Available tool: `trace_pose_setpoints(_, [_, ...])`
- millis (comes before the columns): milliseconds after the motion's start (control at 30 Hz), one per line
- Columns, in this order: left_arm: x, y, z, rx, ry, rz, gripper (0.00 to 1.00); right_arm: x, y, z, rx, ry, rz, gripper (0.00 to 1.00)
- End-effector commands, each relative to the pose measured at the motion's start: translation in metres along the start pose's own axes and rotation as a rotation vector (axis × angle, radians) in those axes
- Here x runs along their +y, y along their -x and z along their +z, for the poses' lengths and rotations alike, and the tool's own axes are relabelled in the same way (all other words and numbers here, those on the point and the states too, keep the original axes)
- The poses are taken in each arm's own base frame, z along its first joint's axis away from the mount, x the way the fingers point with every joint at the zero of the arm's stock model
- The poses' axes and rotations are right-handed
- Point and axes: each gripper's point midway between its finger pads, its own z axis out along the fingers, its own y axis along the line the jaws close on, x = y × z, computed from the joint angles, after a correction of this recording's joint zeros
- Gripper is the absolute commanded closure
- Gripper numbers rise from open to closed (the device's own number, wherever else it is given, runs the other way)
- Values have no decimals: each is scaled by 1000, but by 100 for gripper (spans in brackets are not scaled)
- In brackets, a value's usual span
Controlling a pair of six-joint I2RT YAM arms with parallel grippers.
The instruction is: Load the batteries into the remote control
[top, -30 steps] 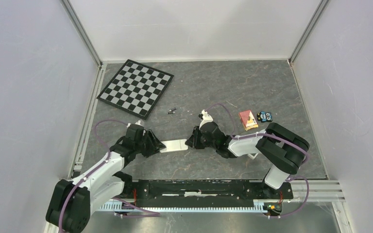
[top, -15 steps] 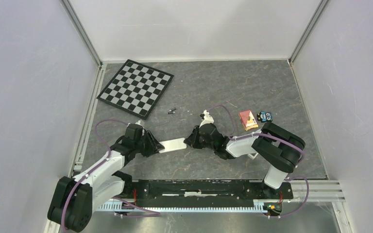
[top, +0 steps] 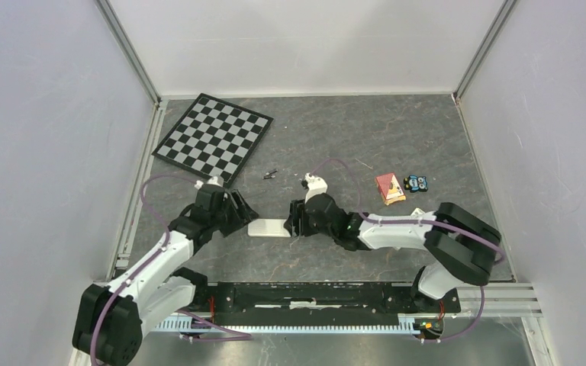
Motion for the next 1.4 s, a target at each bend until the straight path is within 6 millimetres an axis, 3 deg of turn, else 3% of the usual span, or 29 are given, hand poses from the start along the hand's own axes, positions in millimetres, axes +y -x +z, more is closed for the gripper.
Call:
trace_pose_setpoints(0, [-4,47,-20,-165,89,66,24,-3,69,-19,-170,-37,-209,30])
trace_pose_setpoints(33, [-1,53,-25,-189,118,69,19,6,80,-21,-199,9,-298,26])
trace_pose_setpoints(67, [-2,59,-30,-212,127,71,13,20,85,-21,-199,90,-397,8])
trace_pose_setpoints(100, [-3,65,-36,-237,137,72,9,31,87,-22,-195,149,-521,2])
trace_pose_setpoints(167, [-8,78,-51,-289,137,74,1,54,80,-21,-159,295,-745,2])
trace_pose_setpoints(300, [-16,99,-83,-386,143,87,0,64,56,-11,-62,444,-1002,2])
trace_pose_setpoints(533, [-19,121,-135,-529,168,81,0,62,18,20,118,510,-1160,2])
trace_pose_setpoints(733, [-23,126,-160,-599,131,71,0,57,10,37,132,482,-1186,3])
trace_pose_setpoints(967, [-22,126,-166,-604,141,89,0,47,9,57,167,414,-1179,13])
trace_pose_setpoints(1100, [-22,126,-170,-611,135,99,0,42,11,66,170,377,-1168,24])
trace_pose_setpoints(1267, [-24,126,-175,-623,119,109,0,33,27,75,148,267,-1107,61])
trace_pose_setpoints(1367, [-24,125,-178,-629,111,116,0,19,56,70,45,152,-987,69])
